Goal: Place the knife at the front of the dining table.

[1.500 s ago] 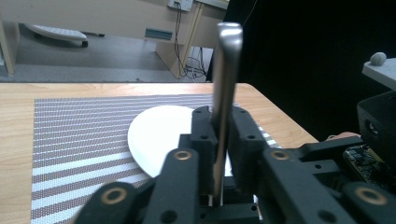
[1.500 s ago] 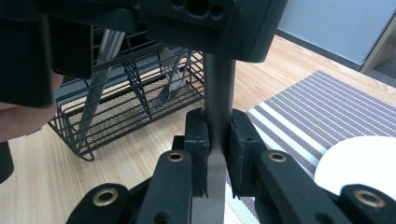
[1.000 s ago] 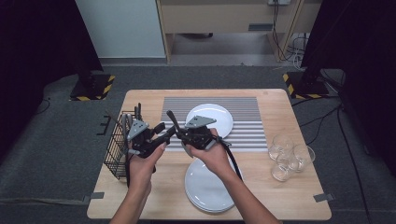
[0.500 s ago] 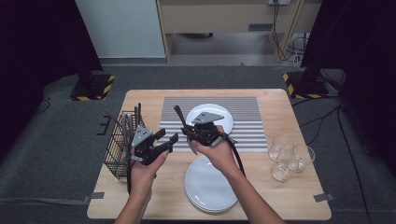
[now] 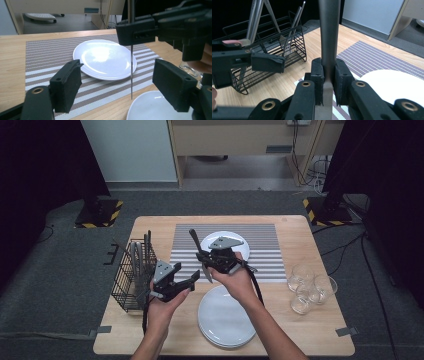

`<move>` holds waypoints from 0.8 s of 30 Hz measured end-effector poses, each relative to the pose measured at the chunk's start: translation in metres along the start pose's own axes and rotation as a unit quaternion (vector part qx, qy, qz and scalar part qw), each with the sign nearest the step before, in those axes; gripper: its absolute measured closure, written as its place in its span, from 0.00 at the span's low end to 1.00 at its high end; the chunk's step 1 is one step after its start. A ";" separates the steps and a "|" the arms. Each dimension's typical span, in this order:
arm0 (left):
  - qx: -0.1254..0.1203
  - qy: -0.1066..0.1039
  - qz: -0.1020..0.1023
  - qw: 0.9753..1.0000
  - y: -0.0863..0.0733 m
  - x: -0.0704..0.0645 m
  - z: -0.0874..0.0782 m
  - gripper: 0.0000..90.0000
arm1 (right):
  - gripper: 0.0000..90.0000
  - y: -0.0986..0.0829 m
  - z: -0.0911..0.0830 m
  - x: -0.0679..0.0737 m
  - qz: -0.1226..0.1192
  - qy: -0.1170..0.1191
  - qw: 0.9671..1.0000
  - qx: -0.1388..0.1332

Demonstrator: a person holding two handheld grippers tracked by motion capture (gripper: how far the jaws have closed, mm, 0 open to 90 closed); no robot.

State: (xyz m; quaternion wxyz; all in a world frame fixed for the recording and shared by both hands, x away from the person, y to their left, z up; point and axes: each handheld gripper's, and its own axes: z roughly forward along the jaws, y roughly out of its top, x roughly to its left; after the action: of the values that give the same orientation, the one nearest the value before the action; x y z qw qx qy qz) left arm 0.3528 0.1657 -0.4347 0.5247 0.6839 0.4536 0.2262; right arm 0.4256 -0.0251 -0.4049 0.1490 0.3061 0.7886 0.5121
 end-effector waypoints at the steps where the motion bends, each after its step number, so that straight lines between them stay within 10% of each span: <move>1: 0.002 0.001 0.003 1.000 -0.001 -0.001 0.001 0.23 | 0.89 0.000 0.000 0.000 0.000 0.000 1.000 -0.001; 24: 0.000 -0.011 0.009 1.000 -0.018 -0.003 0.019 0.12 | 0.89 0.009 -0.001 0.009 -0.003 0.006 1.000 -0.008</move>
State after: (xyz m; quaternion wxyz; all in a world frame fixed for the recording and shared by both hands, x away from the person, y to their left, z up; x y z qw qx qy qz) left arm 0.3596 0.1543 -0.4572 0.5278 0.6900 0.4419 0.2237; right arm 0.4211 -0.0180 -0.3954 0.1479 0.2997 0.7861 0.5199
